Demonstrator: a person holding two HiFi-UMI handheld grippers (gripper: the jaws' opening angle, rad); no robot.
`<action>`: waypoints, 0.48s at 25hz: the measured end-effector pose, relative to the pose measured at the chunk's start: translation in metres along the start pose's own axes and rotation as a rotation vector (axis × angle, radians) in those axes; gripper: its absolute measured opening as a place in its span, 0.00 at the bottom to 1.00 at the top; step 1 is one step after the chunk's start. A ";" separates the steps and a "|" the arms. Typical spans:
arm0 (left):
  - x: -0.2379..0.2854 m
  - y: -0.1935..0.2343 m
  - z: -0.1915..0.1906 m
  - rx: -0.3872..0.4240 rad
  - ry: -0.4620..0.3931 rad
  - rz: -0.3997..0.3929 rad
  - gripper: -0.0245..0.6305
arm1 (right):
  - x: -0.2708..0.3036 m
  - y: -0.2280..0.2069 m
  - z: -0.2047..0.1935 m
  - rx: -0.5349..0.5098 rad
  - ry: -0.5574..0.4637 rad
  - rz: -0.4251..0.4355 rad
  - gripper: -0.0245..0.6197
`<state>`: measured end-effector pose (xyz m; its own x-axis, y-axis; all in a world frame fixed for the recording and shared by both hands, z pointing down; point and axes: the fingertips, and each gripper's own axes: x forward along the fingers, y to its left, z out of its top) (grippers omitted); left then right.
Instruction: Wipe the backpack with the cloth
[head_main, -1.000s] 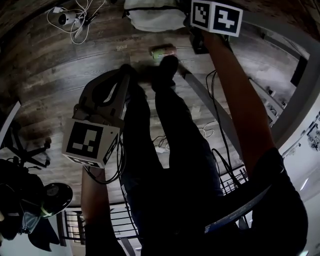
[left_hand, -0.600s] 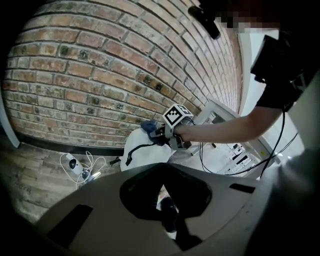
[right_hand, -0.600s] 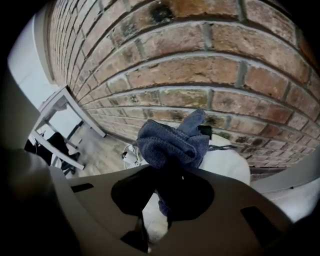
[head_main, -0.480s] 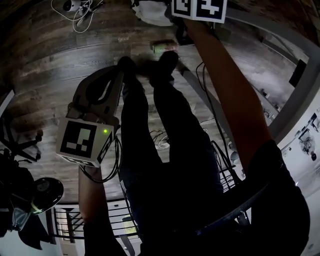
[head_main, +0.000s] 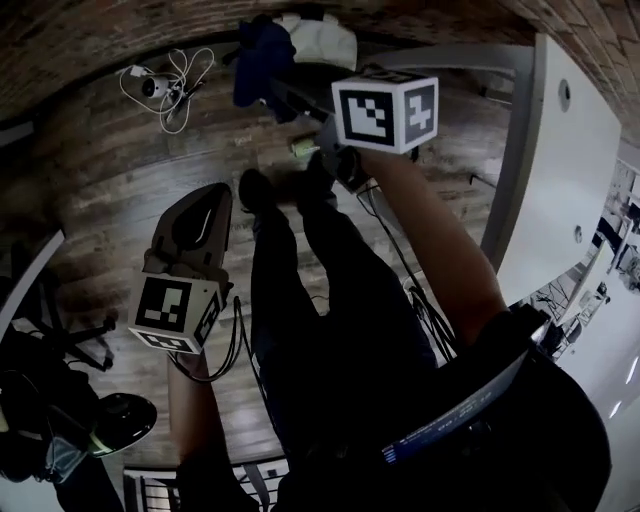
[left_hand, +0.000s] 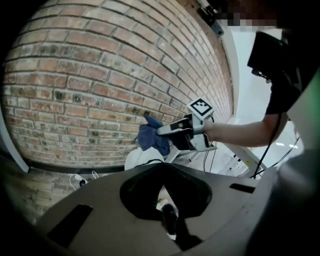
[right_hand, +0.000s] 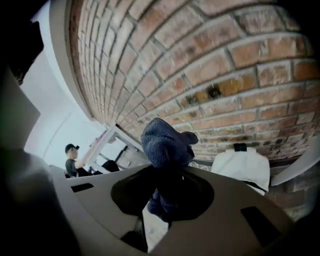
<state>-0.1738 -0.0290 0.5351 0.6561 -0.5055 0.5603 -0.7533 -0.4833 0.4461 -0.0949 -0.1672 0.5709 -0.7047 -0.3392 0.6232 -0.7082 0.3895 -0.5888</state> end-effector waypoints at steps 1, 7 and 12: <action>-0.010 -0.006 0.014 0.024 -0.007 -0.010 0.04 | -0.028 0.017 0.011 0.003 -0.044 0.011 0.15; -0.057 -0.046 0.097 0.146 -0.069 -0.033 0.04 | -0.198 0.085 0.095 -0.096 -0.304 -0.030 0.15; -0.078 -0.104 0.131 0.206 -0.099 -0.083 0.04 | -0.332 0.092 0.134 -0.168 -0.522 -0.183 0.15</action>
<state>-0.1404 -0.0329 0.3536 0.7246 -0.5204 0.4518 -0.6777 -0.6570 0.3302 0.0685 -0.1339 0.2404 -0.5294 -0.7748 0.3455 -0.8340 0.4007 -0.3793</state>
